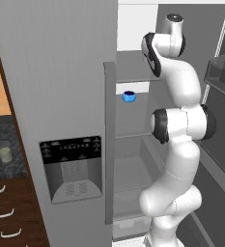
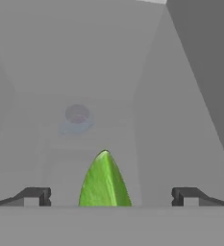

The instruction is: Grab a lemon wedge from the fridge and one ice cube from the ice bowl, and put them in the glass of lemonade.

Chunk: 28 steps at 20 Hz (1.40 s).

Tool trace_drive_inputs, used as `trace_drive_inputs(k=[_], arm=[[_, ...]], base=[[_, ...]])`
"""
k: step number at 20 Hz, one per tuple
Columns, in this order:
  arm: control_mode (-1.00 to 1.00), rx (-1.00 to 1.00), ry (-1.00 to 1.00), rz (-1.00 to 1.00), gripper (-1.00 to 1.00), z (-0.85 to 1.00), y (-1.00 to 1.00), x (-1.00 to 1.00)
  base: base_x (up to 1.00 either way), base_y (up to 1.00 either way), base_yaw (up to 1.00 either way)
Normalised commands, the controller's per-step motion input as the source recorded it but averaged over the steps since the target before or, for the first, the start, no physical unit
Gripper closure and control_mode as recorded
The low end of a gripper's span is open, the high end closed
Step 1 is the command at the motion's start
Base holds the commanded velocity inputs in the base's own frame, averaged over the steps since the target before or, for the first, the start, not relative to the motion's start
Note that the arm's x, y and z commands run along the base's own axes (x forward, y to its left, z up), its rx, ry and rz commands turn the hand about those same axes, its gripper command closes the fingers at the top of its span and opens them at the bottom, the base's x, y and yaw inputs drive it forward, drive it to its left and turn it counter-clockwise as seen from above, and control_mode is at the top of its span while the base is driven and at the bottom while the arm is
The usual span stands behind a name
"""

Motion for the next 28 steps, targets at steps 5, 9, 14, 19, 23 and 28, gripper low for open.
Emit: trace_drive_inputs(k=[5,9,14,19,23,28], arm=[[-1.00,0.01,0.00,0.00,-1.00,0.00,0.10,-0.10],[-1.00,0.00,0.00,0.00,-1.00,-0.33,0.07,0.00],[-1.00,0.00,0.00,0.00,-1.00,-0.54,0.05,-0.02],[-1.00,0.00,0.02,0.00,1.00,-0.40,0.03,0.00],[-1.00,0.00,0.11,0.00,1.00,-0.21,0.00,0.00],[-1.00,0.00,0.09,0.00,1.00,-0.09,0.00,-0.01]], base=[[0.00,0.00,0.00],[0.00,0.00,0.00],[0.00,0.00,0.00],[0.00,0.00,0.00],[0.00,0.00,0.00],[0.00,0.00,0.00]])
